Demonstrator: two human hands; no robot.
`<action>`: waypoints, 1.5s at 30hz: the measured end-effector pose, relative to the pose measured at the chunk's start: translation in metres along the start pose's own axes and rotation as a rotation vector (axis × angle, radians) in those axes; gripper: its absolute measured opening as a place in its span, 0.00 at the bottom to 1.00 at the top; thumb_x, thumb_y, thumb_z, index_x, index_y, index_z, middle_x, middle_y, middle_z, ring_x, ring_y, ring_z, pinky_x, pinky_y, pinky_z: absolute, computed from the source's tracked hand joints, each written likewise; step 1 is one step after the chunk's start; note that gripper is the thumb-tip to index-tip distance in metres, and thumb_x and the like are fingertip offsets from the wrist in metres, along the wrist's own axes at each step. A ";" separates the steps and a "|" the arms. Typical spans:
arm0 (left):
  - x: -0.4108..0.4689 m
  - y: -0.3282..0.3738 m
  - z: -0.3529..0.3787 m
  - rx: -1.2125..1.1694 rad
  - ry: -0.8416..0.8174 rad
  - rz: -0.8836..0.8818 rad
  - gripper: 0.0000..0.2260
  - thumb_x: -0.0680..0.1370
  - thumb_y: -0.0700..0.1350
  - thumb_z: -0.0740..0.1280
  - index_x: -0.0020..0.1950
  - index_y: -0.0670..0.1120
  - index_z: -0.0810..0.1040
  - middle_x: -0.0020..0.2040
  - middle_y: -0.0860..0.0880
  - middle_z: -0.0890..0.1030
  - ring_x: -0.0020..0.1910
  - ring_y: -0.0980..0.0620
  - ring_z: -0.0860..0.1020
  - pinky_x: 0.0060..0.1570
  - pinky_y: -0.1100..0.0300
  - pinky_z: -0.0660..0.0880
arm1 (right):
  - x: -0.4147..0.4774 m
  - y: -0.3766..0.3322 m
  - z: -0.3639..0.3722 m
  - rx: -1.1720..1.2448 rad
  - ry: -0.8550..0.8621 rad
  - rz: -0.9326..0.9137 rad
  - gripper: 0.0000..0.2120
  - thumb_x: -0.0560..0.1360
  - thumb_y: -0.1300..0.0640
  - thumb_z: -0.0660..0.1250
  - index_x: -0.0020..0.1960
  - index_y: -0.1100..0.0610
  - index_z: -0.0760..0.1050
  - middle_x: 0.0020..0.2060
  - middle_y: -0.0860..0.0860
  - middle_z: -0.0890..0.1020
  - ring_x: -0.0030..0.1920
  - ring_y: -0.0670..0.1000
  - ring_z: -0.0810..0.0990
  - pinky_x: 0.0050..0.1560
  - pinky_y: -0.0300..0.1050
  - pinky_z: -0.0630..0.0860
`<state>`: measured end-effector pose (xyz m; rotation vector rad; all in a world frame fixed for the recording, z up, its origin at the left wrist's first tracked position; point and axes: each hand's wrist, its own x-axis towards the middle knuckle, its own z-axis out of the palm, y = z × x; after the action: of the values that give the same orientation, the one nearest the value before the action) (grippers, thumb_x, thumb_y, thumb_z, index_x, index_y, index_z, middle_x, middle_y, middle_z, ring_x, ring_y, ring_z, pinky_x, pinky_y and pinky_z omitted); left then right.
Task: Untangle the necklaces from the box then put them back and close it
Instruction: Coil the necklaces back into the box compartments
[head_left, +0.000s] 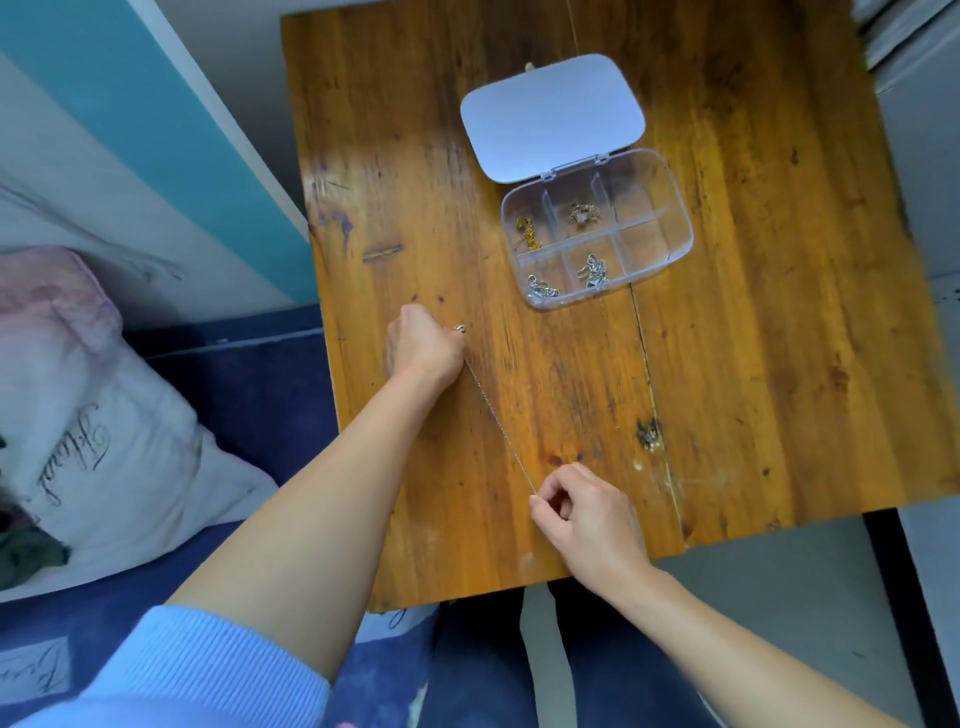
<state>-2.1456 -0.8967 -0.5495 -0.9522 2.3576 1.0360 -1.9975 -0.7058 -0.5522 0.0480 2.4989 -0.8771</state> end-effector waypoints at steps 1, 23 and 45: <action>-0.002 0.001 0.001 0.020 0.013 0.008 0.08 0.75 0.45 0.69 0.43 0.39 0.81 0.44 0.41 0.83 0.44 0.40 0.81 0.47 0.49 0.80 | 0.000 0.003 -0.004 0.079 0.023 0.028 0.08 0.72 0.54 0.70 0.36 0.49 0.73 0.33 0.44 0.77 0.33 0.45 0.75 0.34 0.41 0.70; -0.062 0.191 0.123 -0.596 -0.042 0.334 0.11 0.72 0.30 0.66 0.36 0.45 0.82 0.30 0.47 0.81 0.29 0.51 0.79 0.39 0.51 0.82 | 0.057 0.169 -0.195 0.569 0.284 0.270 0.08 0.71 0.62 0.74 0.41 0.50 0.82 0.31 0.48 0.85 0.34 0.46 0.84 0.31 0.34 0.76; -0.040 0.315 0.292 0.340 0.035 0.865 0.05 0.77 0.38 0.67 0.50 0.42 0.83 0.49 0.44 0.81 0.46 0.44 0.80 0.42 0.57 0.74 | 0.087 0.265 -0.271 0.040 0.151 0.147 0.05 0.71 0.50 0.74 0.39 0.49 0.80 0.31 0.40 0.80 0.33 0.43 0.78 0.33 0.44 0.77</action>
<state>-2.3210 -0.5029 -0.5618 0.2212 2.8956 0.8130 -2.1426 -0.3449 -0.5624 0.3181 2.5775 -0.8919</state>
